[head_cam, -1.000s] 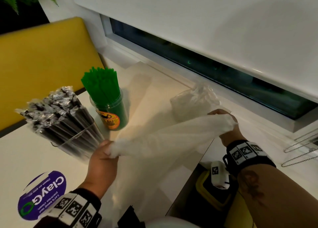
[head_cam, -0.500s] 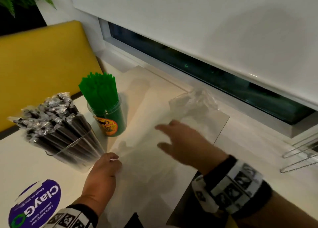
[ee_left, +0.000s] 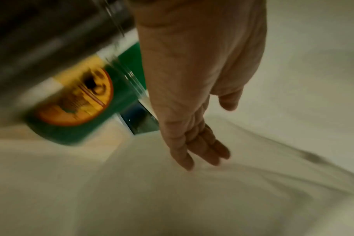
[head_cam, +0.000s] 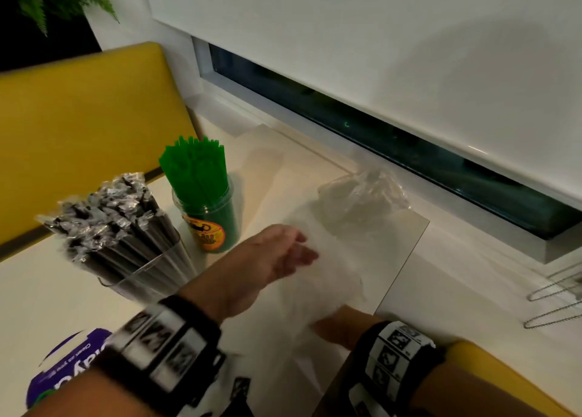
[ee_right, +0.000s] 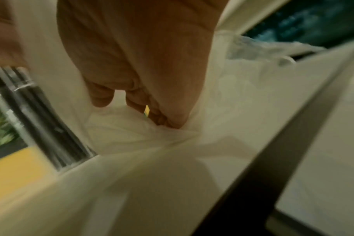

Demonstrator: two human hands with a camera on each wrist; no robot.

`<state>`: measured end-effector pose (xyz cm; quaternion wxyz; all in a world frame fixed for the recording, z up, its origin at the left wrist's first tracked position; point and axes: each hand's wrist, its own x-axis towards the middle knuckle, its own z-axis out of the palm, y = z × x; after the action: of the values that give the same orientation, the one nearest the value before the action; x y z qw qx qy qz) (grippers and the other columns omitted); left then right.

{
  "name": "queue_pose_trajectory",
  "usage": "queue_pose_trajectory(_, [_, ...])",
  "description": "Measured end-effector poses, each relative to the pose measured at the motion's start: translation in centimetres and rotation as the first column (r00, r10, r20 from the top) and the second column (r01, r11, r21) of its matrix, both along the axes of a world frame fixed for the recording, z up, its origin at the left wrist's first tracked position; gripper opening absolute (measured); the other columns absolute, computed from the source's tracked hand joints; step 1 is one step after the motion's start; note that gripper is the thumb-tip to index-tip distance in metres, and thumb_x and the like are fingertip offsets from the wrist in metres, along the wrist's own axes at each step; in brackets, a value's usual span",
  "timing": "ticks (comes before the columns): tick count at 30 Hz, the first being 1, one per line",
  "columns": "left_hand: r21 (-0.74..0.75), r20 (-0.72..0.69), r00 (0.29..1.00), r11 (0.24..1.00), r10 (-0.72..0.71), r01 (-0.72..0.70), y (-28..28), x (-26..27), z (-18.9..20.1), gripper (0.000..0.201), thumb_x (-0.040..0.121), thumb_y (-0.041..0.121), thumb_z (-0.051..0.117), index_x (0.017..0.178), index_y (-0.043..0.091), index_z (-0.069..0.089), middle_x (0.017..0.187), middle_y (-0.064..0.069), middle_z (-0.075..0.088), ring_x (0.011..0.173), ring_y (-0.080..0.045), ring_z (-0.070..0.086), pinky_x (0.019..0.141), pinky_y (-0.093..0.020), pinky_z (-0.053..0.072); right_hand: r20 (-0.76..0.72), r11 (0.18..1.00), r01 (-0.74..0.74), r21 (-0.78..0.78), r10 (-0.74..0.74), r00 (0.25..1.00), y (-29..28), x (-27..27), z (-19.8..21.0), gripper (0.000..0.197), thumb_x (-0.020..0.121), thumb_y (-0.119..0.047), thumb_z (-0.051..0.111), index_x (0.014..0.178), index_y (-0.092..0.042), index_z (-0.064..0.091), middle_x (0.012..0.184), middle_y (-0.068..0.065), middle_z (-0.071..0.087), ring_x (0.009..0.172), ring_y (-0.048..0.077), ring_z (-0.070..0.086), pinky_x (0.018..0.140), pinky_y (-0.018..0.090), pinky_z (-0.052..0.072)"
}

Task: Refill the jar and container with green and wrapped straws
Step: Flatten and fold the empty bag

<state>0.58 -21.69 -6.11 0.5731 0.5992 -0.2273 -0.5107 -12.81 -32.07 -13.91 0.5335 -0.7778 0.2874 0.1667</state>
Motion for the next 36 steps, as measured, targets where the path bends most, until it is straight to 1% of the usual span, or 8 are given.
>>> queue_pose_trajectory(3, [0.106,0.43,0.853,0.955,-0.295,0.277,-3.9,-1.0,-2.9,0.043,0.096,0.035,0.051,0.135,0.019,0.057,0.146,-0.002,0.053,0.139,-0.017,0.043,0.121,-0.04,0.027,0.024,0.95,0.266,0.162,-0.273,0.962,0.1,0.1,-0.9,0.023,0.096,-0.004,0.051,0.088,-0.023,0.061,0.075,-0.01,0.054,0.063,0.002,0.05,0.063,0.021,0.044])
queue_pose_trajectory(6, [0.546,0.656,0.35,0.741,-0.669,0.392,-5.7,-2.0,-7.1,0.073,0.094,0.061,0.037,0.157,0.03,0.016,0.167,0.003,0.005,0.154,-0.019,0.001,0.123,-0.05,0.0,-0.037,0.907,0.373,0.197,-0.373,0.927,-0.8,-0.6,-0.5,0.024,0.095,-0.003,0.051,0.078,-0.019,0.056,0.059,-0.007,0.049,0.048,0.005,0.044,0.047,0.019,0.038])
queue_pose_trajectory(15, [0.73,0.639,0.063,0.63,-0.767,0.265,-5.9,-2.6,-10.6,0.063,0.099,0.057,0.026,0.155,0.037,0.005,0.166,0.004,-0.002,0.153,-0.022,0.003,0.119,-0.056,0.016,0.107,0.611,-0.067,-0.788,0.243,0.964,-2.7,-3.0,5.0,0.066,0.082,-0.039,0.069,0.139,-0.025,0.038,0.138,-0.003,0.041,0.125,0.013,0.04,0.108,0.029,0.04])
queue_pose_trajectory(19, [0.565,0.636,0.446,0.774,-0.63,0.286,-6.2,-1.0,-9.4,0.051,0.092,0.037,0.044,0.142,0.033,0.044,0.149,0.001,0.045,0.137,-0.025,0.044,0.114,-0.041,0.036,-0.051,0.712,-0.285,-0.642,0.331,0.942,-1.0,-2.9,-0.2,0.124,0.074,-0.032,0.081,0.154,-0.025,-0.014,0.163,0.002,-0.006,0.147,0.02,0.014,0.117,0.035,0.025])
queue_pose_trajectory(24, [0.198,0.313,0.944,0.979,-0.104,0.042,-3.4,1.3,-9.4,0.059,0.065,0.031,0.057,0.122,0.016,0.054,0.128,-0.008,0.06,0.121,-0.022,0.056,0.092,-0.024,0.046,0.04,0.762,-0.113,-0.638,0.179,0.983,-1.5,-2.6,-2.3,0.047,0.099,-0.022,0.05,0.144,-0.017,0.041,0.143,0.003,0.047,0.129,0.023,0.048,0.105,0.029,0.037])
queue_pose_trajectory(27, [0.056,0.178,0.976,0.988,0.13,-0.142,-1.3,0.9,-9.7,0.074,0.062,0.05,0.071,0.126,0.02,0.051,0.124,0.0,0.054,0.125,-0.018,0.05,0.099,-0.024,0.042,0.184,0.916,0.358,-0.184,-0.326,0.927,-1.6,-2.1,-2.0,0.03,0.101,-0.03,0.051,0.124,-0.017,0.063,0.117,0.007,0.068,0.107,0.026,0.064,0.095,0.035,0.05])
queue_pose_trajectory(31, [0.186,0.093,0.986,0.97,0.141,-0.156,-1.8,-1.3,-10.6,0.118,0.046,0.066,0.087,0.143,0.038,0.028,0.134,-0.003,0.053,0.121,-0.024,0.057,0.103,-0.046,0.049,-0.067,0.51,0.649,0.565,-0.755,0.652,-1.3,-1.6,-1.3,0.032,0.103,-0.024,0.047,0.113,0.0,0.064,0.107,0.02,0.071,0.095,0.033,0.067,0.087,0.045,0.052])
queue_pose_trajectory(36, [0.298,0.135,0.937,0.888,0.323,-0.349,-4.5,-2.5,-11.0,0.054,0.059,0.035,0.076,0.105,0.032,0.048,0.115,-0.002,0.061,0.1,-0.027,0.064,0.09,-0.05,0.057,-0.064,0.728,0.66,0.187,-0.661,0.747,-2.9,-1.2,-1.6,0.033,0.093,-0.037,0.061,0.102,-0.006,0.066,0.1,0.018,0.072,0.083,0.029,0.067,0.082,0.047,0.057])
